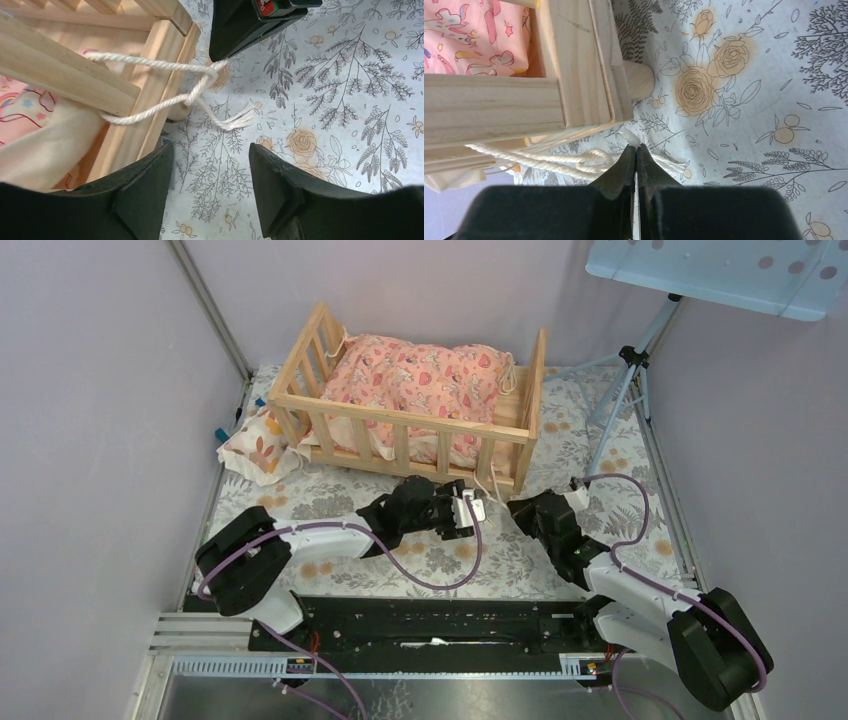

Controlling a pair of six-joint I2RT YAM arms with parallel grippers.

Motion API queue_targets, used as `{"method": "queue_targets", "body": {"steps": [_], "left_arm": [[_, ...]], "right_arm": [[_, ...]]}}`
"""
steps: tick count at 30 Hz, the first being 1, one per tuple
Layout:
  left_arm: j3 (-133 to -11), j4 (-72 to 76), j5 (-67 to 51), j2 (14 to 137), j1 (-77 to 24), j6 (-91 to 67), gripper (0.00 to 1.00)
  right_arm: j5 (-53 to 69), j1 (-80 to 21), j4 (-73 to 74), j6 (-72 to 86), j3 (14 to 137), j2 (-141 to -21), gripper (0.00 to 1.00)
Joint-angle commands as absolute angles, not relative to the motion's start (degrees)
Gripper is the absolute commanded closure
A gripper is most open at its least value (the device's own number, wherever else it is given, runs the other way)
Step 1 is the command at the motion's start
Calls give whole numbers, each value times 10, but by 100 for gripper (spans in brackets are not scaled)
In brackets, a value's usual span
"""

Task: Set up the pet bed
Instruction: Tie the ropes to the bed frame.

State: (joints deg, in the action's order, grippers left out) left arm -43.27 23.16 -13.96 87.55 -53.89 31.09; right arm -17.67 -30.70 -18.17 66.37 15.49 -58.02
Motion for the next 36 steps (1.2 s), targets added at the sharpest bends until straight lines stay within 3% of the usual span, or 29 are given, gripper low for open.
{"method": "queue_targets", "body": {"steps": [1,7,25,36], "left_arm": [[-434,315,-124,897,-537,282,35],[-465,349,-115,954,-539,289,26],[-479,441,-25,1054,-572,143,27],[-478,511,-8,1088,-573,112,41]], "right_arm": [[-207,-304,-162,684,147,-580,100],[-207,-304,-159,689,138,-569,100],[-201,-304,-142,694,120,-534,100],[-193,-304,-131,696,109,-517,100]]}}
